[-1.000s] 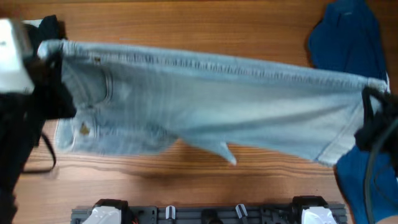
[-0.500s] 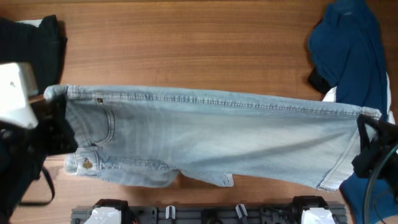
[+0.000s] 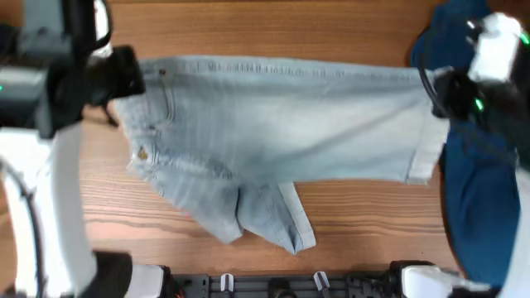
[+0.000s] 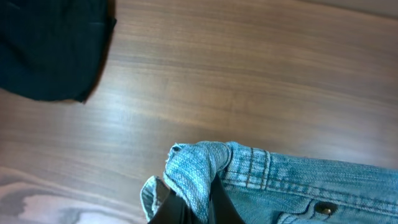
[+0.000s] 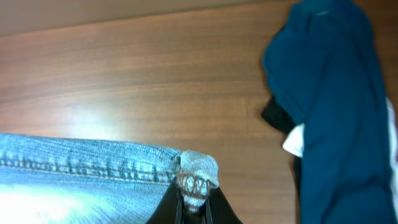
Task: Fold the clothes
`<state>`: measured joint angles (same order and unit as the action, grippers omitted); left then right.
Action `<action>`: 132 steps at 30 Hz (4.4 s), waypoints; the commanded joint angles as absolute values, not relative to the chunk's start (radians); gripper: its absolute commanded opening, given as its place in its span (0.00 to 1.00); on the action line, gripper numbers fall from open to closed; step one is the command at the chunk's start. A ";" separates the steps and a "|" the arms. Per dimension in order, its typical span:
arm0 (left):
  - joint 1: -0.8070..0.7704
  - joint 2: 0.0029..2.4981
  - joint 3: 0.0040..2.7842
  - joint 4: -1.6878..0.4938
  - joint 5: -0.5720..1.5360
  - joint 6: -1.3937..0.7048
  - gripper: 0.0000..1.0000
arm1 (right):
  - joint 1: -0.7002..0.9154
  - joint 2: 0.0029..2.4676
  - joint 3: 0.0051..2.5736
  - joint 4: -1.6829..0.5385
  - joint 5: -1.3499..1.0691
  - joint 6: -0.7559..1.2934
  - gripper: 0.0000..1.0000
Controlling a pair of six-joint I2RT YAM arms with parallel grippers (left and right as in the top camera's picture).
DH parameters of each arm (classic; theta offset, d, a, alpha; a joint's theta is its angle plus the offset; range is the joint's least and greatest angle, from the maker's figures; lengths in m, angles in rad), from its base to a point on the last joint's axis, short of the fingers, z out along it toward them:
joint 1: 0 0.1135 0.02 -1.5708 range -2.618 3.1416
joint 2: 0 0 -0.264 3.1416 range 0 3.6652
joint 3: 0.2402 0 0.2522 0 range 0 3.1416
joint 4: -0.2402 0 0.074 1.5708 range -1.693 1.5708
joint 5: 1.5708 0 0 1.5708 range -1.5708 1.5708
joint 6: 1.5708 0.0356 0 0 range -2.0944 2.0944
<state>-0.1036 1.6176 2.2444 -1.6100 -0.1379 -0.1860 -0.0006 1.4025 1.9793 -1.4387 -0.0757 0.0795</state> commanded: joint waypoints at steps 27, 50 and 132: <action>-0.089 2.488 2.244 -0.855 -0.207 -0.244 0.04 | 0.002 2.379 1.988 -0.728 -0.158 0.056 0.04; -0.085 2.443 2.245 -0.817 -0.207 -0.244 1.00 | 0.002 2.292 1.990 -0.759 -0.151 0.082 1.00; 0.009 1.897 2.242 -1.508 -0.132 -0.244 1.00 | 0.809 1.436 0.759 -0.721 -0.105 0.456 0.36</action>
